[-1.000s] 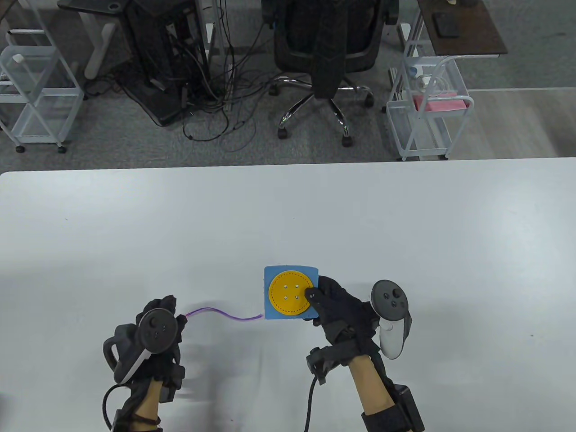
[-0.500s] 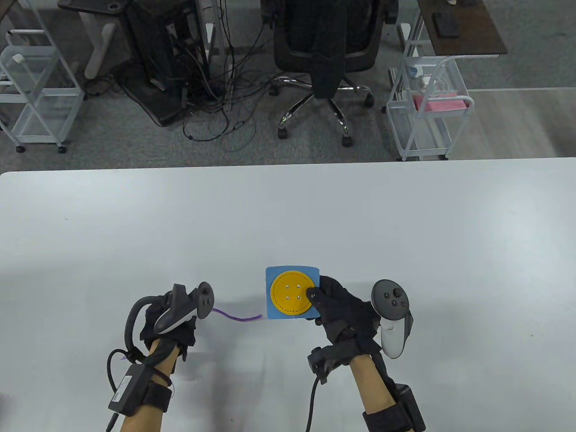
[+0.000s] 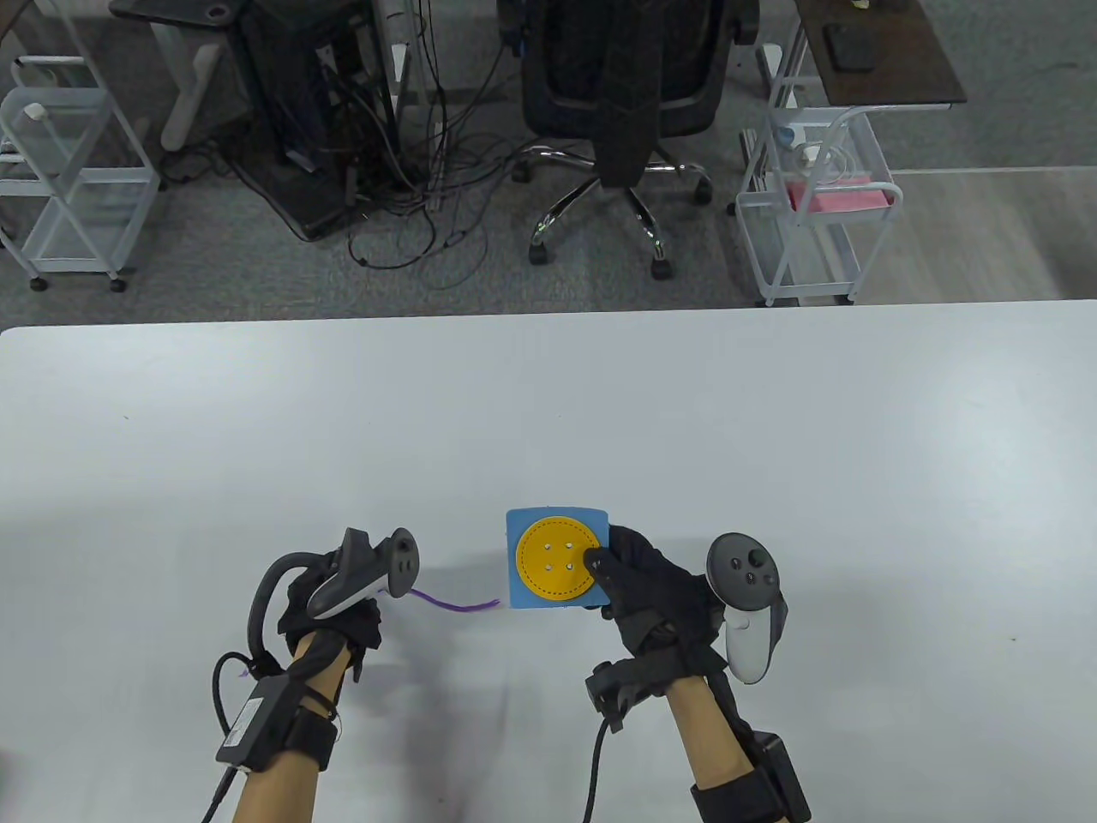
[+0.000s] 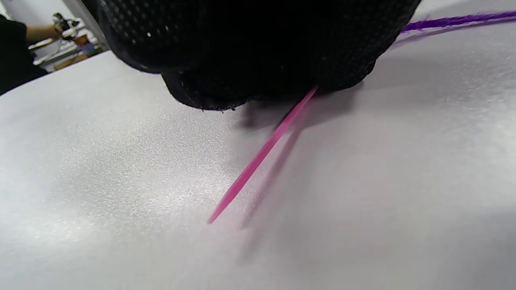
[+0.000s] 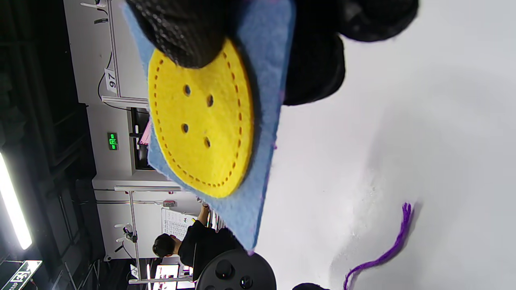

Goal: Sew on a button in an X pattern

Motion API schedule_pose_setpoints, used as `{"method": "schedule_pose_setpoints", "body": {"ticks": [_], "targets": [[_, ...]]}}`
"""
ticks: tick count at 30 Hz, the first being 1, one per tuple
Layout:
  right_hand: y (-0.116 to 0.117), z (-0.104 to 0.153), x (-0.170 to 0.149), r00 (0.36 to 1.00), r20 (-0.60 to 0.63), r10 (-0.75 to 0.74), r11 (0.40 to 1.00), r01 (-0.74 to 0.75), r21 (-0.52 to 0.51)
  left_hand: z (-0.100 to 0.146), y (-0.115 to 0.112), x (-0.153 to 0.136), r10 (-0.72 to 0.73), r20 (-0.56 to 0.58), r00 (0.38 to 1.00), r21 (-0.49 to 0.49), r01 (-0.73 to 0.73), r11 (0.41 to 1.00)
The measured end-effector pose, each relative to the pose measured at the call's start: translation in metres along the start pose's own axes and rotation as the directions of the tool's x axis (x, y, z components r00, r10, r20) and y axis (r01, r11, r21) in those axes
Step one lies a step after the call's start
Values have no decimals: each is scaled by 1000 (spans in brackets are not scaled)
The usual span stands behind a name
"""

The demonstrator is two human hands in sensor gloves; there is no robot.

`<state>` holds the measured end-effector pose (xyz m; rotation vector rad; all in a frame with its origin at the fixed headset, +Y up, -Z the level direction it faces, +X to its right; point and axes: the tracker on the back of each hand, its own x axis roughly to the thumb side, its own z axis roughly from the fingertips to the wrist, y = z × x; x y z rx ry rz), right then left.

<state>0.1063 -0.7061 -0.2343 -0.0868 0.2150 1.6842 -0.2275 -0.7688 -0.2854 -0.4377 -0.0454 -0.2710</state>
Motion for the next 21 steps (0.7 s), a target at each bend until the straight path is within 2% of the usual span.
{"method": "schedule_pose_setpoints", "body": {"ticks": [6,9,11,14,17,19,21], "targets": [[0,1,2,1000,15,1,1000,-1,2,2,-4,2,-54,18,998,55,53,997],[0,3,4,1000,24,0,1000,0,0,2,-4,-2,-34,14,999,64,33,997],[-1,3,4,1000,25,-14,1000,14,4,4,-4,-7,26,5,1000,62,-26,998],[-2,1,3,999,22,-34,999,34,21,9,-7,-19,207,2,978,63,-206,976],[-1,-1,0,998,29,-64,997,62,50,16,-7,-31,419,15,908,71,-419,905],[0,-3,-2,995,33,-97,993,95,71,23,-5,-39,560,42,828,105,-561,821],[2,-5,-5,990,30,-137,987,134,91,29,-3,-45,701,90,707,128,-707,696]]}}
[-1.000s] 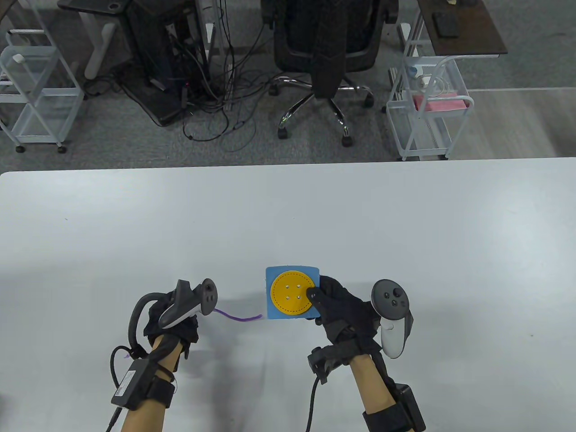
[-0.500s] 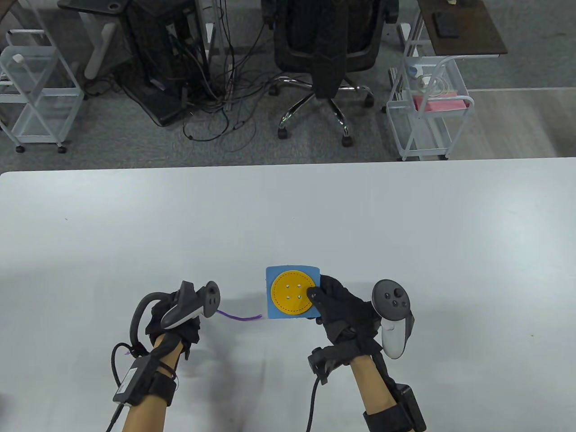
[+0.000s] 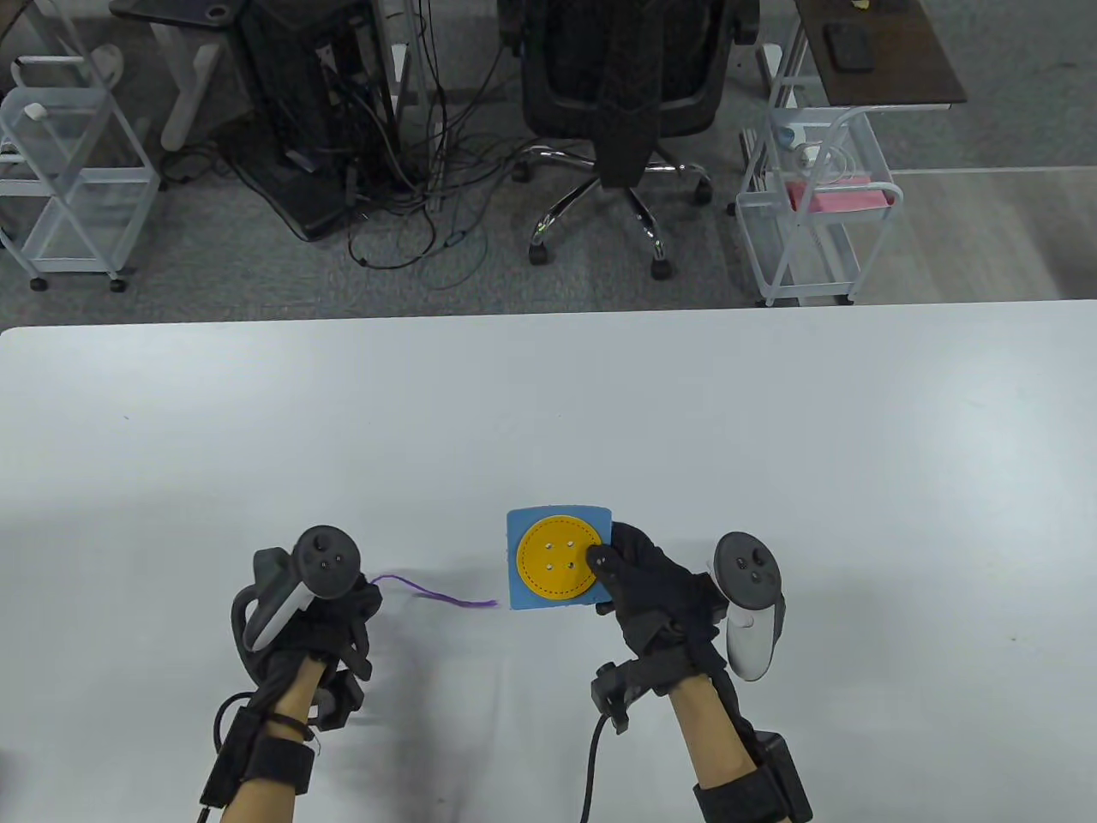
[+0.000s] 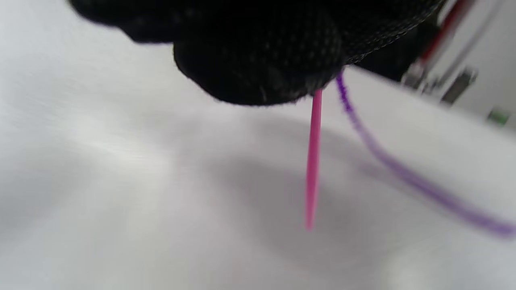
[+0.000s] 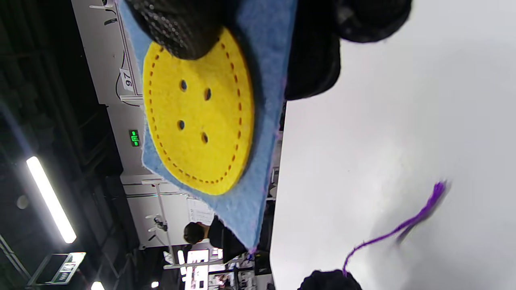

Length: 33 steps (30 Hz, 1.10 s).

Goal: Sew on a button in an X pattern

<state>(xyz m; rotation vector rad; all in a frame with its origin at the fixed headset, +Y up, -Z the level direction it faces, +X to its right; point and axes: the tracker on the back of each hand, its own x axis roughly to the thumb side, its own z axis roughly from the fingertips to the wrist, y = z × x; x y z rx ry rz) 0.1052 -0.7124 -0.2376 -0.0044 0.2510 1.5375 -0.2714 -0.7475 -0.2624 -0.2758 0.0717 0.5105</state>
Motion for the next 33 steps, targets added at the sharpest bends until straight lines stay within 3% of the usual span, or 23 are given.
{"method": "schedule_pose_setpoints", "body": {"ticks": [4,6,9,12,15,21,27,31,33], "targets": [[0,-4,-7,998,-10,-60,997,61,36,13,6,1,331,170,928,105,-351,930],[1,-6,-10,994,-11,-106,992,107,61,19,4,3,459,218,861,134,-492,860],[3,-8,-15,990,-18,-141,987,142,79,26,-5,9,681,271,680,153,-729,667],[6,-10,-21,980,-40,-193,972,197,129,30,-19,20,853,269,447,118,-894,432],[11,-12,-27,961,-78,-267,943,277,182,32,-30,33,923,256,289,62,-957,282],[18,-15,-35,947,-119,-299,917,320,239,32,-46,48,964,248,97,15,-995,97],[26,-15,-39,937,-142,-318,896,346,279,34,-53,47,966,259,-4,-37,-999,6],[33,-15,-44,908,-188,-373,850,416,324,37,-61,53,964,232,-128,-97,-989,-108],[37,-15,-48,886,-218,-410,814,463,351,39,-64,58,965,225,-135,-118,-987,-111]]}}
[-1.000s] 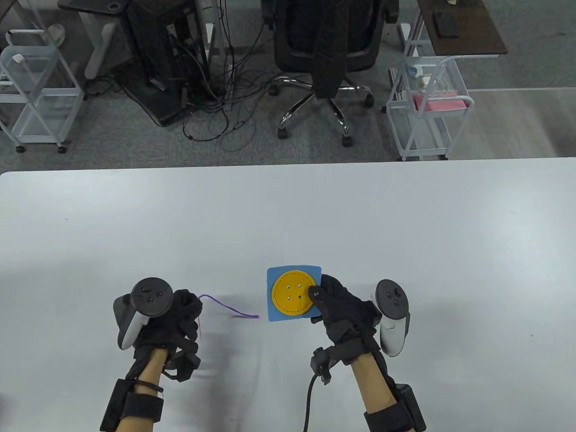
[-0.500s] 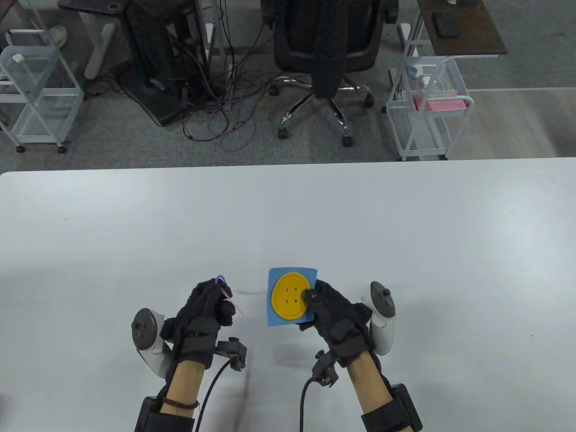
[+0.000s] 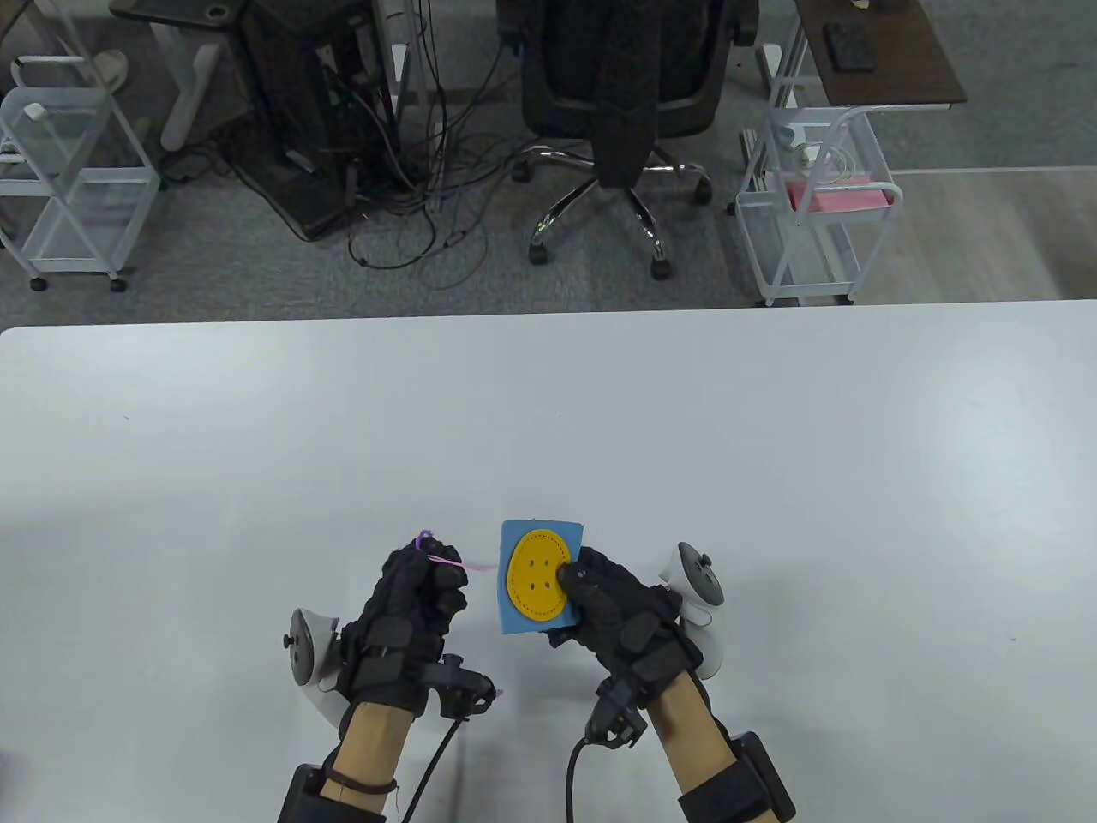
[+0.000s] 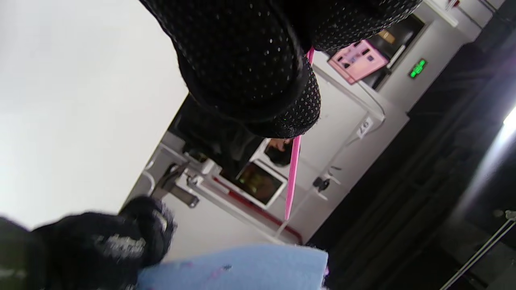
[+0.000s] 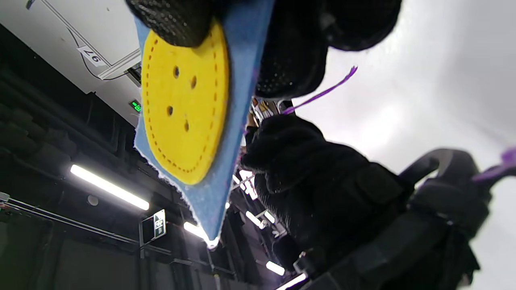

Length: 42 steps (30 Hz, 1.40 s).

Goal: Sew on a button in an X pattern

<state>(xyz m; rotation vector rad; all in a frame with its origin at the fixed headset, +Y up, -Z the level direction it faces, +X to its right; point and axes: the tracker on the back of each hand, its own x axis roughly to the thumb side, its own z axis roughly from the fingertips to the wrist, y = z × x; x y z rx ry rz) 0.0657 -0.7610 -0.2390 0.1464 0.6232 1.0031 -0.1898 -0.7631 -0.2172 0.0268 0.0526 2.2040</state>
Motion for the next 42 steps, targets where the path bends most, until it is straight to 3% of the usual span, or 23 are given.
{"method": "schedule_pose_setpoints", "body": {"ticks": [4,9,15,27,42], "targets": [[4,-4,-10,993,-35,-116,987,119,105,4,-11,-5,3,5,1000,-38,-3,999],[12,-10,-26,953,-90,-290,928,303,216,9,-24,-10,25,7,1000,-66,-25,998],[18,-13,-38,926,-146,-348,889,376,263,13,-32,-11,-9,43,999,-85,13,996],[22,-13,-38,916,-155,-369,873,399,282,15,-30,-13,-34,102,994,-71,42,997],[19,-14,-37,936,-131,-326,901,350,257,16,-26,-13,-86,135,987,-37,92,995]]}}
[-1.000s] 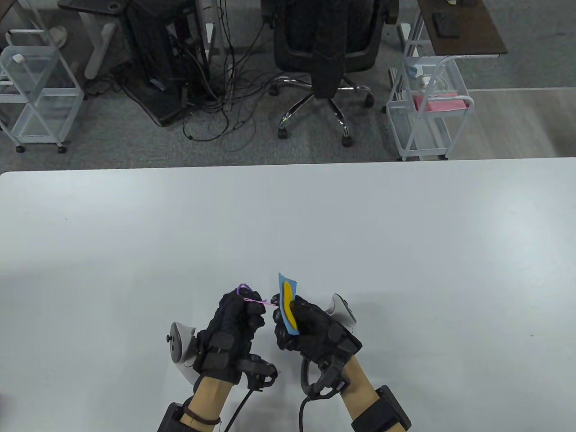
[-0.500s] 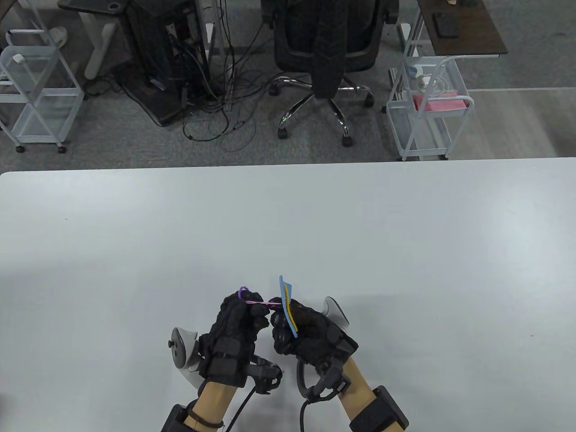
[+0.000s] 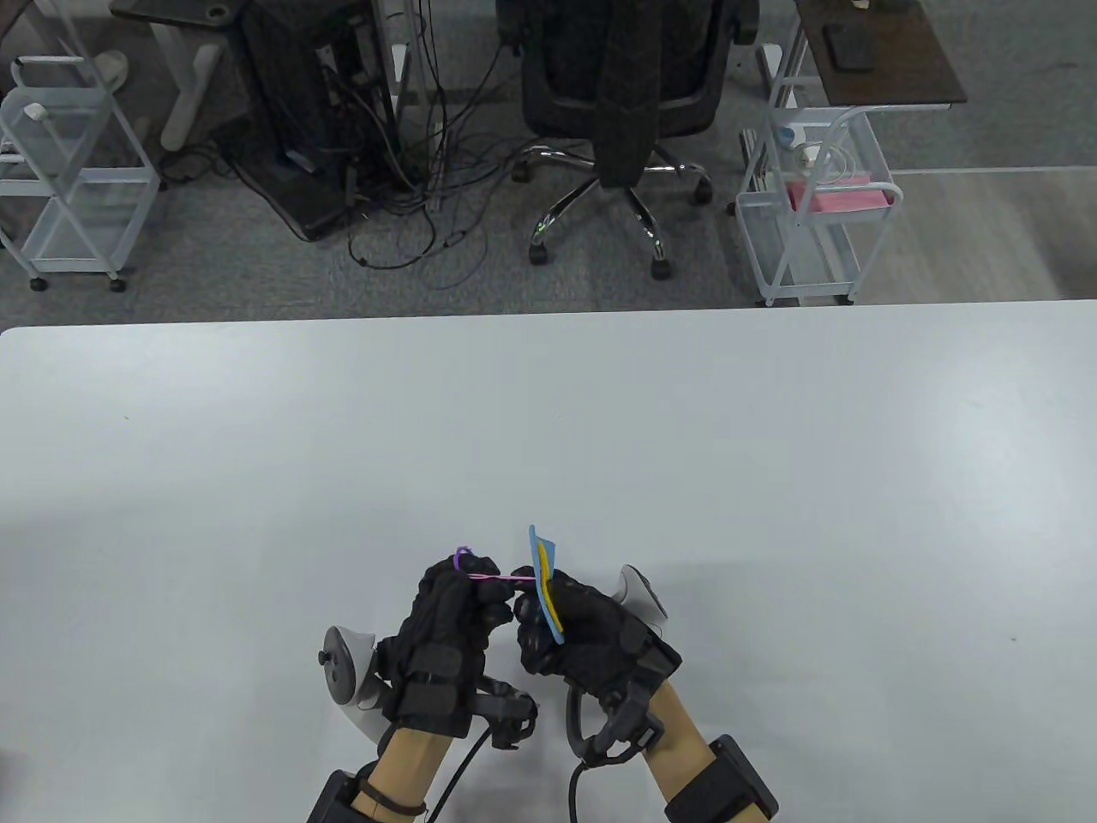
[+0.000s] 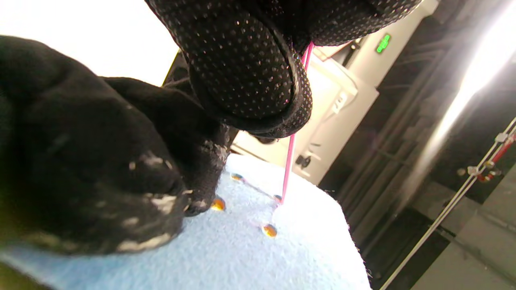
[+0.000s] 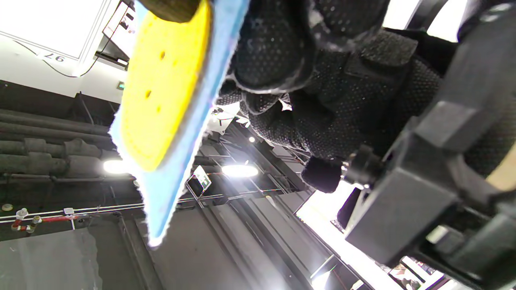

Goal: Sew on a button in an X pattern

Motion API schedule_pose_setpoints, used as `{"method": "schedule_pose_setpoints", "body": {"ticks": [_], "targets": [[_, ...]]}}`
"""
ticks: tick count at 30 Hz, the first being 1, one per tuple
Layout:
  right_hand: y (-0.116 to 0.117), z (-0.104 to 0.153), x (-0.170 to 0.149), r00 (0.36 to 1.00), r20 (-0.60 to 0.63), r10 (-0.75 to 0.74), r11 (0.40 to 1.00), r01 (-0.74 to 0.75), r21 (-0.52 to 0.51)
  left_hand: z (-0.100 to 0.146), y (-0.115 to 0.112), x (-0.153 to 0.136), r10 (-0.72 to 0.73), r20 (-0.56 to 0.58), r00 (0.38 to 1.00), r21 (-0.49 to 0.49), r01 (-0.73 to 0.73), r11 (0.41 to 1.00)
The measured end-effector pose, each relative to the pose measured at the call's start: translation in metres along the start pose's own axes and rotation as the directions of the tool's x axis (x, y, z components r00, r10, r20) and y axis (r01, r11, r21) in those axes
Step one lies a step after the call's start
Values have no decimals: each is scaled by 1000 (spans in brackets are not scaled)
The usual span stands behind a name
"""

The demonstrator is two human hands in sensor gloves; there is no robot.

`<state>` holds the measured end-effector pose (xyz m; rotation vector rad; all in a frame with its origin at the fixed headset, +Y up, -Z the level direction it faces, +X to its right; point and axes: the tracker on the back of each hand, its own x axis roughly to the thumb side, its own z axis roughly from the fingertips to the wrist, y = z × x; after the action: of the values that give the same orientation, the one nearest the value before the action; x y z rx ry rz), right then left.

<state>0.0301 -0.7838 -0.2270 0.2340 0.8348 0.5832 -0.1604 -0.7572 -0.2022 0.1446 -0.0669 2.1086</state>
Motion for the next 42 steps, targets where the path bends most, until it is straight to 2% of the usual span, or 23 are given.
{"method": "schedule_pose_setpoints", "body": {"ticks": [11,17,24,31,38,42], "targets": [[-4,1,1,998,-3,60,997,-60,-39,1,1,1,-9,22,1000,7,9,1000],[-3,3,6,988,7,155,984,-154,-84,2,2,2,-32,38,999,5,32,999],[0,5,11,967,-3,255,958,-253,-136,4,4,-1,14,12,1000,0,-14,1000],[9,11,21,898,-42,438,865,-434,-253,6,4,-2,44,-26,999,-22,-45,999],[22,19,31,797,-97,596,721,-584,-373,4,9,2,-54,-76,996,-53,50,997],[29,22,34,735,-131,665,634,-649,-420,3,9,2,-62,-115,991,-88,52,995]]}}
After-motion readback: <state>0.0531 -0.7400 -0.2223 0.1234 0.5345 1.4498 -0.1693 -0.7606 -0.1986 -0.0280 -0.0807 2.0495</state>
